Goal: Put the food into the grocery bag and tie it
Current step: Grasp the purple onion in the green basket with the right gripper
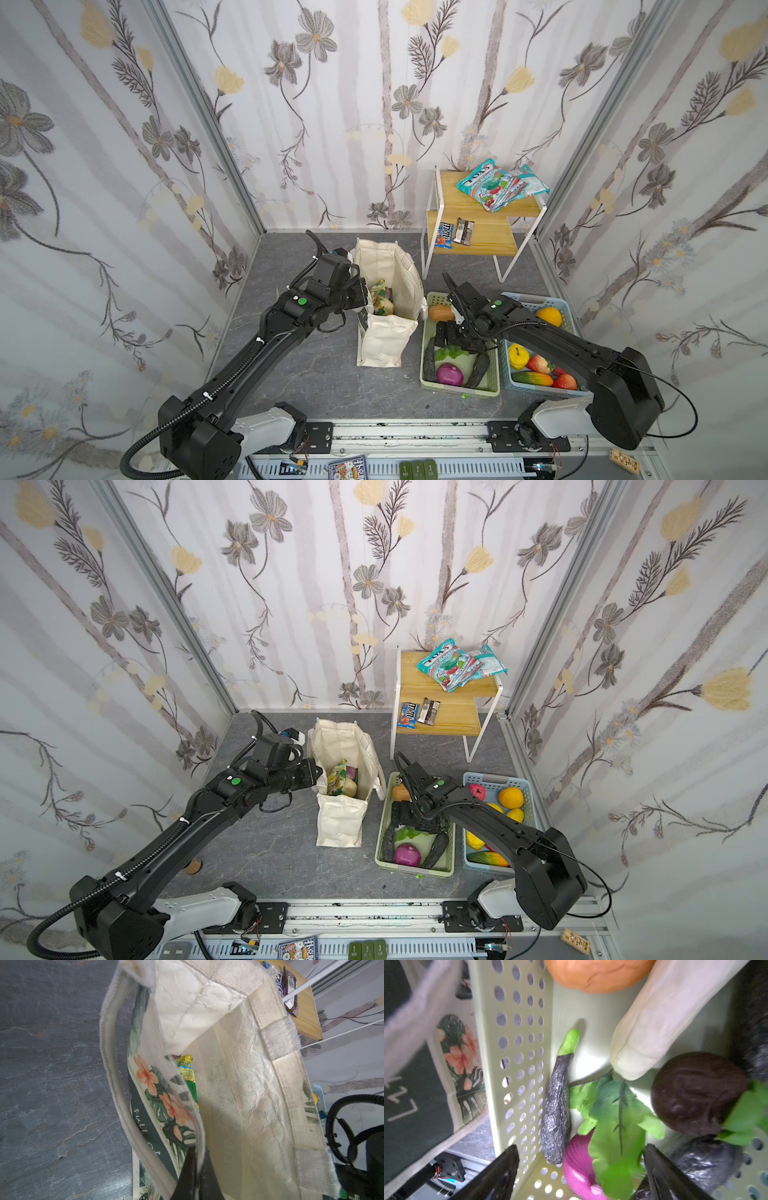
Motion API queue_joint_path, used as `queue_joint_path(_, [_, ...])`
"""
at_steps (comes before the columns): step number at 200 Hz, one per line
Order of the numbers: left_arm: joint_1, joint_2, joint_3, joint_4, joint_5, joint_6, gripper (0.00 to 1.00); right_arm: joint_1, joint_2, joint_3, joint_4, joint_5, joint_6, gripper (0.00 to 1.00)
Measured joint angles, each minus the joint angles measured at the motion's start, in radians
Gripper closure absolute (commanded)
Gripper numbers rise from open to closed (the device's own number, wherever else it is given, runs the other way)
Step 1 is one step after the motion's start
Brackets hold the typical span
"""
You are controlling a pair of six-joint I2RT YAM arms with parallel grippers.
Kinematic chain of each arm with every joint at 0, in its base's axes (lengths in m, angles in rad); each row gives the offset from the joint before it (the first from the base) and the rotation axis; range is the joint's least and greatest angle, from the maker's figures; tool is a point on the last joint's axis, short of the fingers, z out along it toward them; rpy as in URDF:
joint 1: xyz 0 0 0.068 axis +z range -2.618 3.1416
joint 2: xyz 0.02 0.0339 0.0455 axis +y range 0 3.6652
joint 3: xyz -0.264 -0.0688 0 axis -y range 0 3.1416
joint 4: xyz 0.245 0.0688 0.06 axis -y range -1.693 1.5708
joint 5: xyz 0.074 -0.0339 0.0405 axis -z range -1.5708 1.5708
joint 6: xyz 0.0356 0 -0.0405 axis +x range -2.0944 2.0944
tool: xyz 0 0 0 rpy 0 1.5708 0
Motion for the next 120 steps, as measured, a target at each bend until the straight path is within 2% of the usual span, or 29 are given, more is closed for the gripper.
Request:
queue_joint_path(18, [0.000, 0.000, 0.000, 0.001, 0.001, 0.002, 1.00, -0.034, -0.015, 0.051, -0.043, 0.036, -0.024, 0.10])
queue_joint_path(43, [0.005, -0.001, -0.005, 0.004, 0.001, 0.003, 1.00, -0.032, -0.032, 0.116, -0.081, 0.057, -0.056, 0.29])
queue_joint_path(51, [0.005, -0.003, -0.008, 0.006, 0.001, 0.003, 1.00, -0.019, -0.036, 0.122, -0.083, 0.051, -0.062, 0.32])
queue_joint_path(68, [0.006, -0.005, -0.016, 0.008, 0.001, 0.003, 1.00, 0.035, -0.033, 0.121, -0.082, 0.015, -0.062, 0.32])
queue_joint_path(90, [0.007, -0.005, -0.022, 0.014, 0.002, 0.003, 1.00, 0.114, 0.010, 0.090, -0.071, -0.037, -0.059, 0.27])
queue_joint_path(120, [0.008, -0.010, -0.024, 0.016, 0.005, 0.003, 1.00, 0.133, 0.026, 0.007, -0.070, -0.043, -0.040, 0.21])
